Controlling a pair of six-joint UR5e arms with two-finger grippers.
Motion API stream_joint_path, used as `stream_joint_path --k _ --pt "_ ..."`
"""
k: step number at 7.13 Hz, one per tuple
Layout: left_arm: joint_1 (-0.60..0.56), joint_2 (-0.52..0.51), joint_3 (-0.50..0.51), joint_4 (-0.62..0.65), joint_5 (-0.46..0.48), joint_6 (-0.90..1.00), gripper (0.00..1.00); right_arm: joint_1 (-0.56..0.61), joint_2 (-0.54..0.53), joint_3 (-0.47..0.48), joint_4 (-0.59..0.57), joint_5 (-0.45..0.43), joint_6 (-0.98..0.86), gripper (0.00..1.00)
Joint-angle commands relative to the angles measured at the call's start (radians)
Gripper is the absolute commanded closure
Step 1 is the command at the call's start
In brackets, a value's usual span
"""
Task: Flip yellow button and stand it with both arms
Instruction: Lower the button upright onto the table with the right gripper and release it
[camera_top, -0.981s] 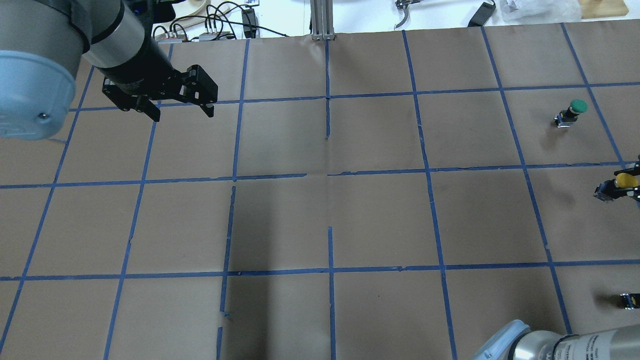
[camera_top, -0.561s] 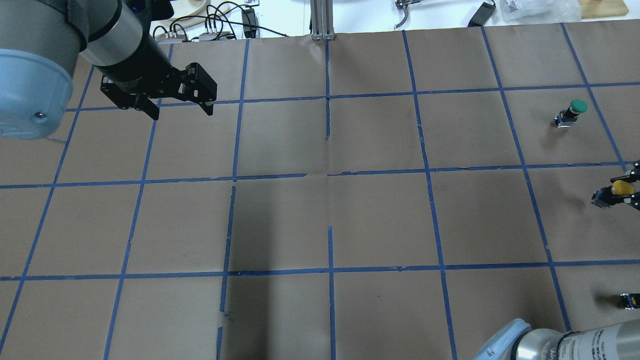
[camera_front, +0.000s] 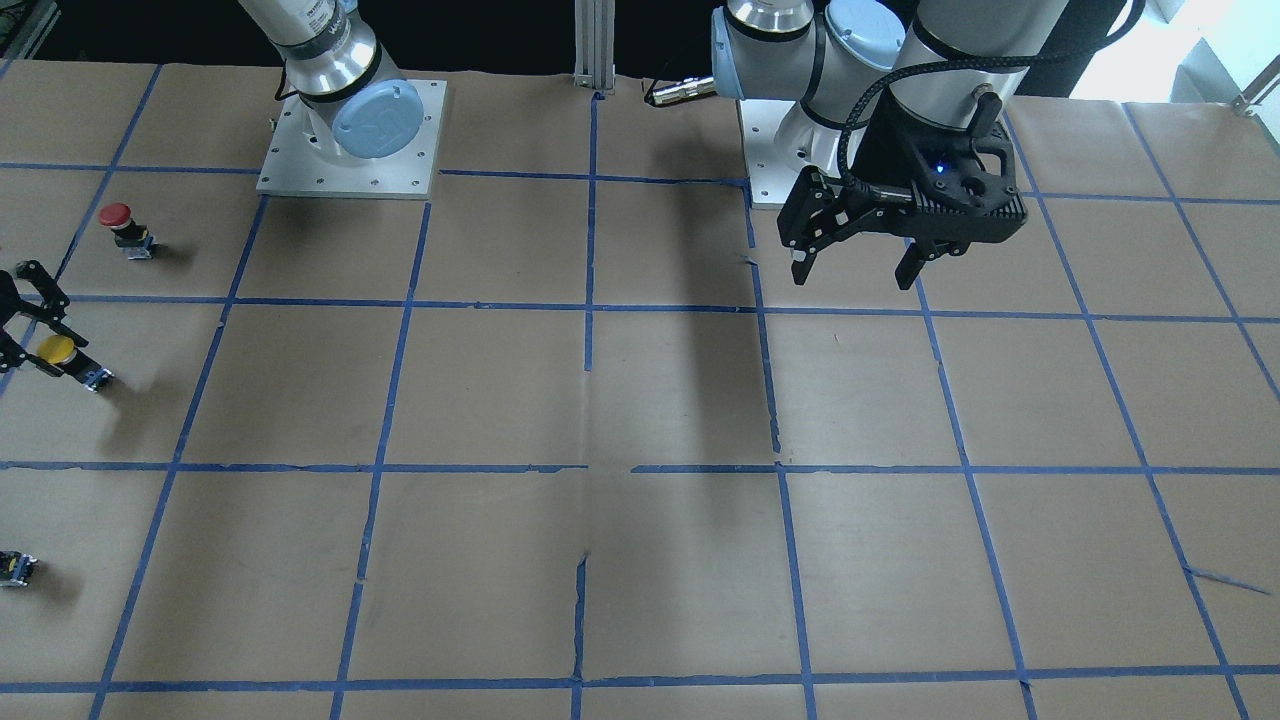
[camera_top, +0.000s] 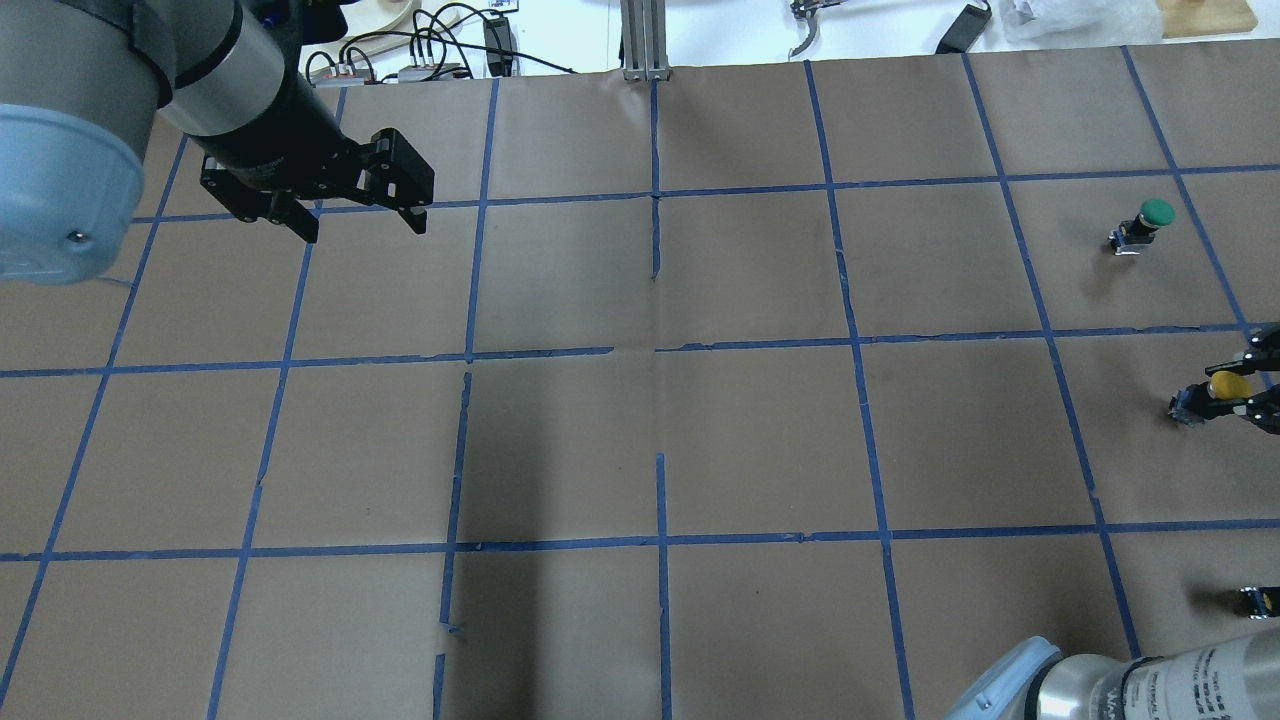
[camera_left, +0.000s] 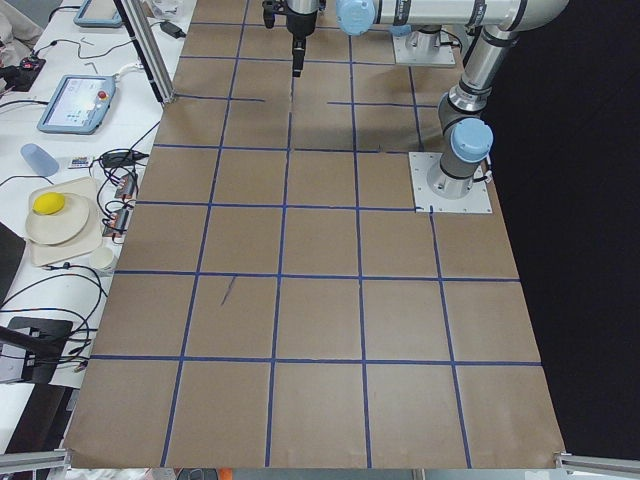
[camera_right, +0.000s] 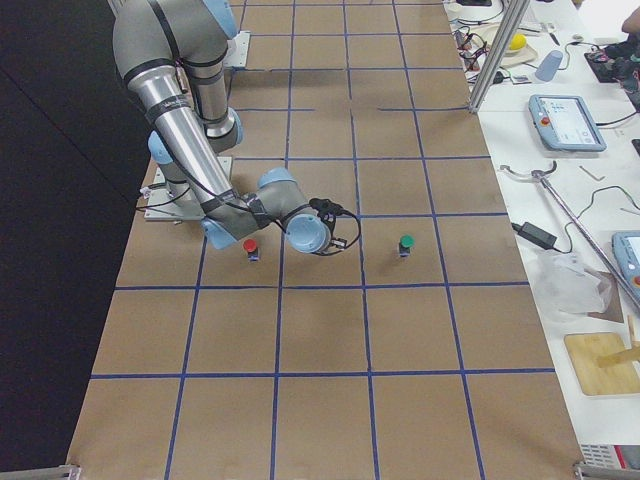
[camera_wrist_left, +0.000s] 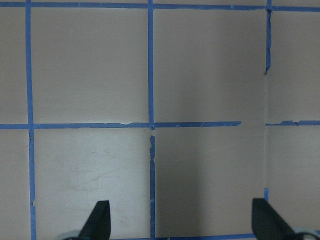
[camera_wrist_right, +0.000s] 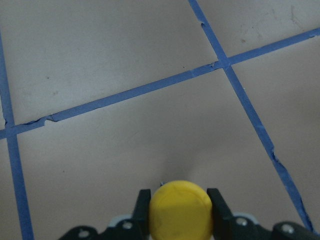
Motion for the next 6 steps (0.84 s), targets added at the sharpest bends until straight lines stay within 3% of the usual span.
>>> stream_joint_path --k 1,2,4,6 --pt "0.000 0.001 -0.001 0.000 0.000 0.000 0.00 0.000 0.006 0.001 0.010 -0.001 0.013 0.05" --pt "0.000 0.001 -0.001 0.000 0.000 0.000 0.00 0.000 -0.008 -0.002 0.013 -0.004 0.039 0.01" --pt "0.000 0.002 -0.001 0.000 0.000 0.000 0.00 0.014 -0.060 -0.006 0.013 -0.047 0.196 0.00" --pt "0.000 0.002 -0.002 -0.002 0.000 0.000 0.00 0.061 -0.223 -0.013 0.016 -0.111 0.525 0.00"
